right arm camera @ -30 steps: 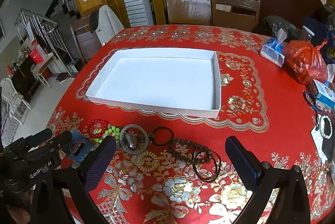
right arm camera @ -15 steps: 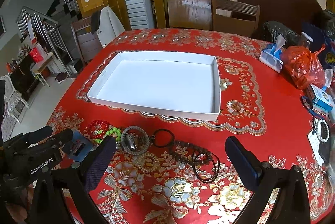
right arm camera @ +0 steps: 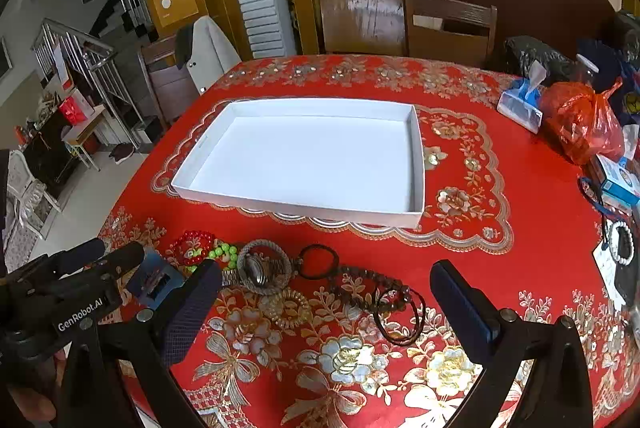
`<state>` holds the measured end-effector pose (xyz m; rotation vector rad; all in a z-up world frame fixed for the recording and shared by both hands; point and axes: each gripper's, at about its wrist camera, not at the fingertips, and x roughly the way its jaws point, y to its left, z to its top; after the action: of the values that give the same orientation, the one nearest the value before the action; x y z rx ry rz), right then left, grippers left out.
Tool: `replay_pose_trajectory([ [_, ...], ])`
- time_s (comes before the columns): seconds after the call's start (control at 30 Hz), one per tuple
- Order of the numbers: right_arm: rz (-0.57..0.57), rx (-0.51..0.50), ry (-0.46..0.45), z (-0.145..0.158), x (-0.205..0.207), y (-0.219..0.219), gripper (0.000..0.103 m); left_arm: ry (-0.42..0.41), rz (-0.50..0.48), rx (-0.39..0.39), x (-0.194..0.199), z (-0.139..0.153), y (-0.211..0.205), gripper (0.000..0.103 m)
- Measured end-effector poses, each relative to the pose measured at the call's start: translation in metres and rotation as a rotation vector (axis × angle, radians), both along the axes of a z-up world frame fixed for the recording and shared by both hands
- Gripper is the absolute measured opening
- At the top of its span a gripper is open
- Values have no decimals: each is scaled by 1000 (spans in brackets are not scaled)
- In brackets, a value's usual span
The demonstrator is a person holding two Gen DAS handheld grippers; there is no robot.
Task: Organize jewelry
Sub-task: 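Grasp the blue claw hair clip with the left tool and lift it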
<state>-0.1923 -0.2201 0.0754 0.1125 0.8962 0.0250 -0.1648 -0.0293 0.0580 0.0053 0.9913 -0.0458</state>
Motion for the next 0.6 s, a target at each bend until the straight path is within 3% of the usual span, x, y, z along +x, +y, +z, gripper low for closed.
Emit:
replay_pose_trajectory([
  [0.6,4,5,30,-9,-1,2,103,16,4,-2,-1,-5,0,58],
])
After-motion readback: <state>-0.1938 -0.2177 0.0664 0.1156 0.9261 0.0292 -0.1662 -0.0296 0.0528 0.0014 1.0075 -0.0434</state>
